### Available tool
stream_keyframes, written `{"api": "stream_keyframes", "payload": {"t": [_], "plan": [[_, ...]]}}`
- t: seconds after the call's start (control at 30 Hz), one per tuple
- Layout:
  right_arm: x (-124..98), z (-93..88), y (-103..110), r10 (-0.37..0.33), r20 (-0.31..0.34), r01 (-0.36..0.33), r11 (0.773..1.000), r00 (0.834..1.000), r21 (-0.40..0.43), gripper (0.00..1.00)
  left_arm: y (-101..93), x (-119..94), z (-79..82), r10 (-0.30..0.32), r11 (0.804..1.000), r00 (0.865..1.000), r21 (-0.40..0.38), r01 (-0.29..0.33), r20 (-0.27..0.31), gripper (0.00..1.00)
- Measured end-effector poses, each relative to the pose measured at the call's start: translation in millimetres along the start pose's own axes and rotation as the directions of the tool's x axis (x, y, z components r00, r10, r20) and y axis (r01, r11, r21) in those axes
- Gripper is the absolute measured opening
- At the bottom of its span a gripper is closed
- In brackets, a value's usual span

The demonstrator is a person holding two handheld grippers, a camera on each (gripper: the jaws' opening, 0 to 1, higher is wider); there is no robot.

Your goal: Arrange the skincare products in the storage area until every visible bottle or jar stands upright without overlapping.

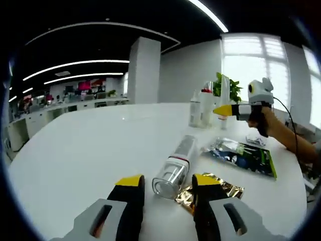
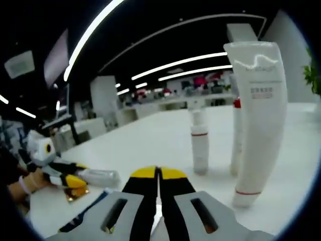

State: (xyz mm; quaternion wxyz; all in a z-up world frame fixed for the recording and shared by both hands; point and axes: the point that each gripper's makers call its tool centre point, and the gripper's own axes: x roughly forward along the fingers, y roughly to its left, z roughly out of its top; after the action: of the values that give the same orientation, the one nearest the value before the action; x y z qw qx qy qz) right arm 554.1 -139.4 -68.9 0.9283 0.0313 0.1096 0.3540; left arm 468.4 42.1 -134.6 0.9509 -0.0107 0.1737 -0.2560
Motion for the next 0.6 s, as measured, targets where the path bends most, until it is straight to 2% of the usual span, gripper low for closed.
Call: {"api": "stream_keyframes", "payload": {"t": [0.1, 0.2, 0.33, 0.4, 0.6], "plan": [[1.0, 0.0, 0.3, 0.007, 0.0, -0.007, 1.0, 1.0, 0.009, 0.0, 0.4, -1.3, 0.4, -0.002, 1.0, 1.0, -0.006, 0.002, -0.003, 0.27], [2.3, -0.6, 0.7, 0.012, -0.003, -0.012, 1.0, 1.0, 0.015, 0.0, -0.7, -4.4, 1.3, -0.011, 1.0, 1.0, -0.022, 0.011, -0.005, 0.24], [2.1, -3.5, 2.0, 0.014, -0.011, -0.014, 1.0, 1.0, 0.01, 0.0, -5.0, -7.6, 2.9, -0.02, 1.0, 1.0, -0.004, 0.02, -0.002, 0.21], [1.3, -4.0, 2.4, 0.018, -0.01, -0.018, 1.0, 1.0, 0.019, 0.0, -6.8, -9.9, 5.6, -0.026, 1.0, 1.0, -0.005, 0.026, 0.013, 0.21], [0.9, -3.2, 0.4, 0.02, -0.003, -0.02, 0.999, 1.0, 0.037, 0.0, -10.1, -22.7, 27.1, -0.05, 0.997, 0.991, -0.057, 0.057, 0.124, 0.2]]}}
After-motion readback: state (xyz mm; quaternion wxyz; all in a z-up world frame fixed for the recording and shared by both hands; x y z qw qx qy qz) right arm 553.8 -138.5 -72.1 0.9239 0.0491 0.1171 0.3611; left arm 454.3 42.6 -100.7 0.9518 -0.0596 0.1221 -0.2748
